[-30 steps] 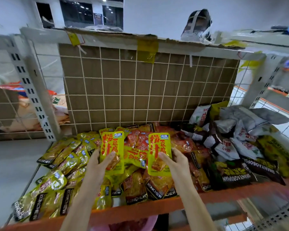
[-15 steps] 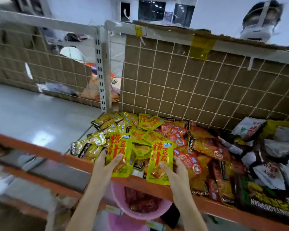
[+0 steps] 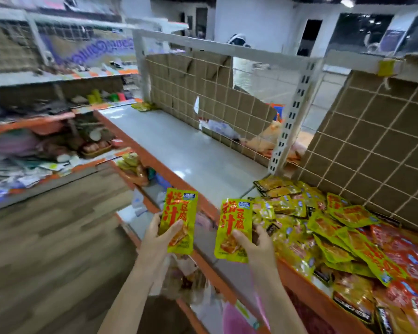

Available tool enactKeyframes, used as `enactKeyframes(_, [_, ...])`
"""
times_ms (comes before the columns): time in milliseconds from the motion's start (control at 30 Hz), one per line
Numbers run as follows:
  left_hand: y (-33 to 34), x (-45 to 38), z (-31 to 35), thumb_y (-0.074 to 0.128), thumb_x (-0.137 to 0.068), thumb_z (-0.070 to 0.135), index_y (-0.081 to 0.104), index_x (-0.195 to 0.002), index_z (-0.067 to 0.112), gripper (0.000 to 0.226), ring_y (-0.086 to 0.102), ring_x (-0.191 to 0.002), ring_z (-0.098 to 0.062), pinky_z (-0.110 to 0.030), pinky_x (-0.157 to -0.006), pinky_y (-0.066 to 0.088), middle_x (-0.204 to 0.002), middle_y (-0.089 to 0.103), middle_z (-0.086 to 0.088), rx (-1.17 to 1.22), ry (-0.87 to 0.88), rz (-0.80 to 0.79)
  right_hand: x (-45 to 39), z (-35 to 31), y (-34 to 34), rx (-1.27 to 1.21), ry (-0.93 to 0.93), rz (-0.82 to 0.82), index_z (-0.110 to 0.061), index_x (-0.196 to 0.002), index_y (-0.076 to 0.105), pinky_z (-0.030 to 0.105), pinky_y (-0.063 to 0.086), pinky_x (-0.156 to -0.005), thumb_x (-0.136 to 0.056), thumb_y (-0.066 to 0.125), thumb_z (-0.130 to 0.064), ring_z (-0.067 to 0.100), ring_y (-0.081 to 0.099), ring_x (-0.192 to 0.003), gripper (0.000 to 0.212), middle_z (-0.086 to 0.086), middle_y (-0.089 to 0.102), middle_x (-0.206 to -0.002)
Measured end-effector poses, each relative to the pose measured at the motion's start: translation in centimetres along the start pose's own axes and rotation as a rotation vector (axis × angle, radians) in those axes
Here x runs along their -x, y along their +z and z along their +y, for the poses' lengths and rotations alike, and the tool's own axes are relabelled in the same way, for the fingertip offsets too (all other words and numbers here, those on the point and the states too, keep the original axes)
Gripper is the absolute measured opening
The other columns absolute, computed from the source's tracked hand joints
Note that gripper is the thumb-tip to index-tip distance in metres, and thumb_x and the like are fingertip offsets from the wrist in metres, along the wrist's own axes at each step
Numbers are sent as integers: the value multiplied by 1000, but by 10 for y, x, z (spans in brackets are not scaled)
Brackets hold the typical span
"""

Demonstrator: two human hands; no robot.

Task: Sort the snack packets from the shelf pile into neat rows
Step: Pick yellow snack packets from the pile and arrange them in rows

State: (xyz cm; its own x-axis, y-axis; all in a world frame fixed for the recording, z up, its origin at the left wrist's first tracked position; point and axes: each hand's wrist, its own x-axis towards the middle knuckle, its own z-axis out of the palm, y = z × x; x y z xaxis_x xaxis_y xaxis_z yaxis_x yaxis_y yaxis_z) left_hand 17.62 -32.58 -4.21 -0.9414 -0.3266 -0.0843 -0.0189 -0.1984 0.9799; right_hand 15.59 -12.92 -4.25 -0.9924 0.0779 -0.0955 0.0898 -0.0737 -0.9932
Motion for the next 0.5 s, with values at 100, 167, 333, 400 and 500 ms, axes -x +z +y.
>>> enactKeyframes(100, [-60,-13,15,62,-87,9,60,-95,14,10,66,-66,-9,-28,-63,52,-81,69,-1,4,35,118,-8,-1,65,-22,-9,-110,-12,-102,63,31,55,-67,-83,66,0,18,67,-76,23,8,71,-89])
enactKeyframes(167, [-98,-22,24,62,-87,9,59,-93,15,10,65,-64,-6,-25,-60,52,-78,69,2,7,47,190,-10,-1,109,-48,2,-176,-11,-105,62,27,54,-60,-84,66,-1,17,68,-74,24,7,71,-88])
enactKeyframes(333, [-183,-37,45,64,-86,11,58,-97,14,13,65,-66,-8,-19,-53,51,-85,68,-3,11,70,327,-9,5,211,-58,0,-317,-17,-98,61,20,54,-62,-84,66,-4,18,66,-76,19,2,70,-86])
enactKeyframes(400, [-214,-43,51,63,-86,9,58,-96,14,12,65,-63,-6,-18,-52,51,-84,68,-4,0,86,380,-8,8,247,-57,14,-374,-17,-100,62,21,55,-65,-84,67,-6,18,69,-80,20,2,72,-89])
enactKeyframes(500, [-252,-56,57,63,-87,10,58,-92,15,9,65,-62,-3,-17,-52,51,-83,68,-2,-21,94,441,-10,12,290,-102,69,-445,-4,-109,58,20,53,-54,-86,62,2,11,69,-70,24,11,69,-91])
